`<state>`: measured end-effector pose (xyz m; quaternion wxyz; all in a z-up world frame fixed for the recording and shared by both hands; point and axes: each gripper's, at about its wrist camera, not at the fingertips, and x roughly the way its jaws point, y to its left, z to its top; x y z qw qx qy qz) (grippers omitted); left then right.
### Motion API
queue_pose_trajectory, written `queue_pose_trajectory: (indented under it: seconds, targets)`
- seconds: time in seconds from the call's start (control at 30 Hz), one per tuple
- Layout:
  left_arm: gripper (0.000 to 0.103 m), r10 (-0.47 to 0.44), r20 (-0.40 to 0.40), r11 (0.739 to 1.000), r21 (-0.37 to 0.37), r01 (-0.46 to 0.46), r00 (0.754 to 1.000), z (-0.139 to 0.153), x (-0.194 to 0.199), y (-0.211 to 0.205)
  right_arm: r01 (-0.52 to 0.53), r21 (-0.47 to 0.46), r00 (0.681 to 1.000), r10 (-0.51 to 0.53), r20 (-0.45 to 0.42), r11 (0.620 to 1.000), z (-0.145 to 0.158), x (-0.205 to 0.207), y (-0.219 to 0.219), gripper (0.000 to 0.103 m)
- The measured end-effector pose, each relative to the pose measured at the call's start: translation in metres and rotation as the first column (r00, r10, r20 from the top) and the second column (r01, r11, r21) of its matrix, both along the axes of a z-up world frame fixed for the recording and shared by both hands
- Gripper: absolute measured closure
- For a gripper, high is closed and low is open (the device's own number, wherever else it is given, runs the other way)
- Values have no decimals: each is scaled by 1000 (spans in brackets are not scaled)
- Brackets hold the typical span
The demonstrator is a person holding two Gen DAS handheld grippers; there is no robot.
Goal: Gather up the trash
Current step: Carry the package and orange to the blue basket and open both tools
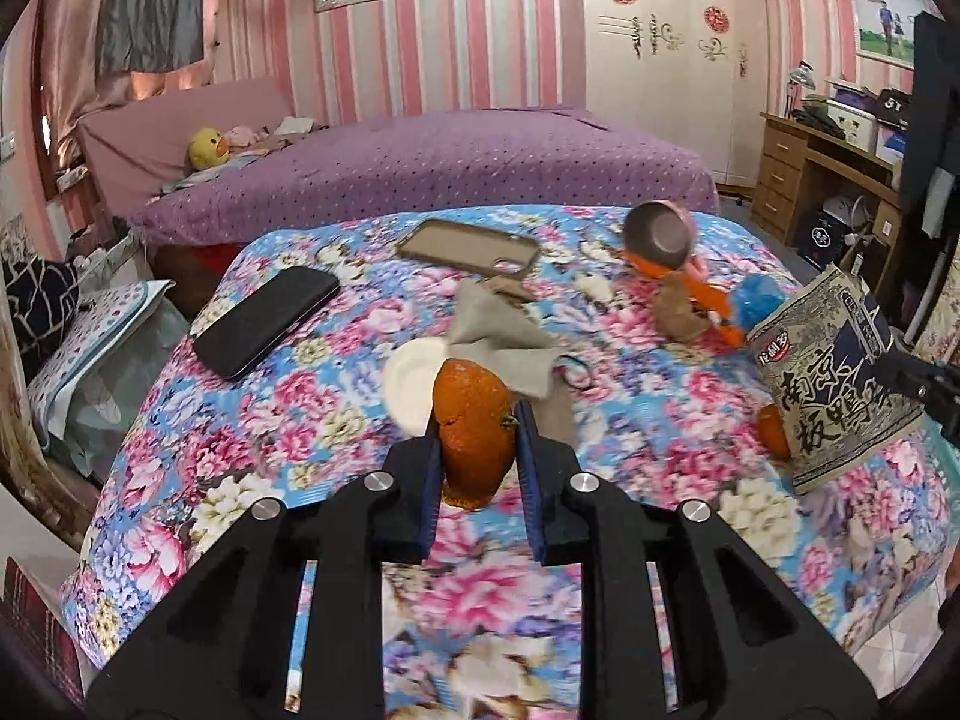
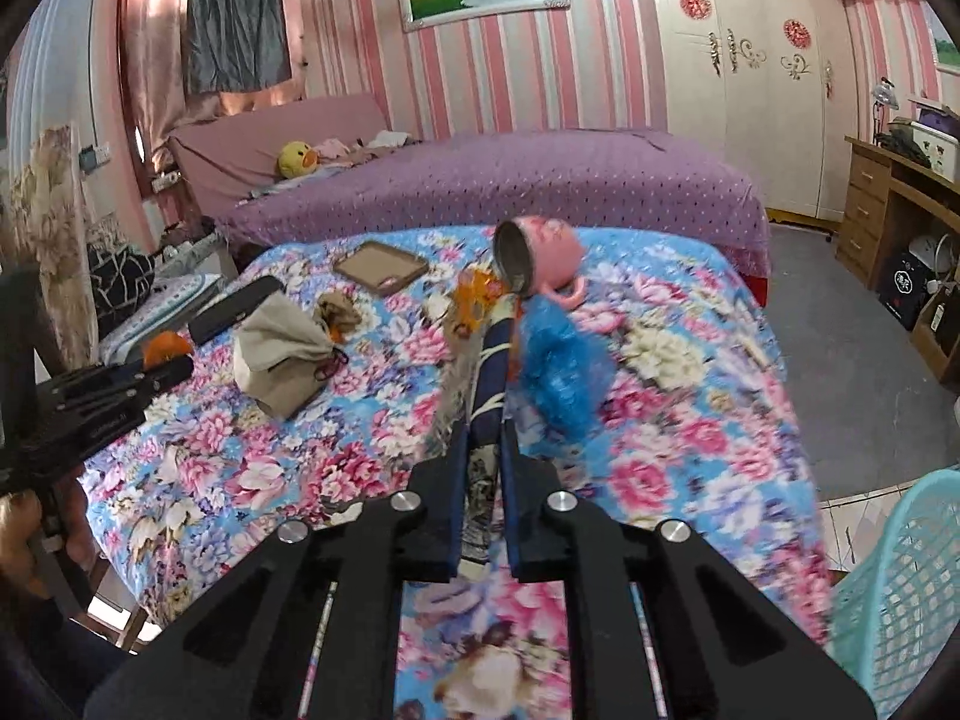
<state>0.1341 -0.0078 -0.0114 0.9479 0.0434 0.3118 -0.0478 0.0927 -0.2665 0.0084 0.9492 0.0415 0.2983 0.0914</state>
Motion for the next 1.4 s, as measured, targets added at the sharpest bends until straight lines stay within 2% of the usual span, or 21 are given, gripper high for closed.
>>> queue_pose_trajectory:
  seconds: [0.1,0.23,0.4,0.53,0.6,0.63,0.7,0.83,1.0,1.13,1.27,1.4]
  targets:
    - [82,-1,-6,1000,-14,1,1000,4,-1,-5,18,-31,1000,-18,-5,999,7,-5,-22,92]
    - [82,-2,-22,1000,-30,1,1000,1,-3,-15,50,-50,997,-53,-54,998,-1,-5,-50,92]
    - [82,-31,-32,999,-40,30,999,-1,-3,-31,54,8,994,-53,-96,999,-16,-5,-70,92]
    - [82,-44,-36,998,-36,43,998,-2,-3,-43,32,61,994,-25,-110,998,-25,-5,-71,86]
    - [82,-49,-39,998,-30,48,998,-4,-3,-49,14,88,993,-3,-118,996,-29,-3,-69,72]
    - [82,-51,-40,998,-23,50,998,-4,-3,-51,10,86,993,1,-119,996,-30,-3,-67,72]
    - [82,-53,-43,998,-19,52,998,-4,-4,-57,-6,76,991,16,-129,997,-32,-1,-64,92]
    - [82,-70,-28,997,-33,69,997,8,-7,-75,-5,64,996,10,-92,998,-17,-11,-73,98]
    - [82,-147,17,988,-41,148,989,30,-16,-128,32,17,999,-32,-14,999,27,-41,-114,100]
    - [82,-227,30,972,-54,229,973,37,-23,-182,123,-73,992,-123,14,990,56,-73,-167,100]
    - [82,-331,9,940,-86,331,944,34,-32,-253,231,-138,972,-235,-10,963,57,-97,-220,100]
    - [82,-428,-15,898,-116,423,904,22,-45,-316,319,-146,942,-330,-56,936,38,-118,-266,100]
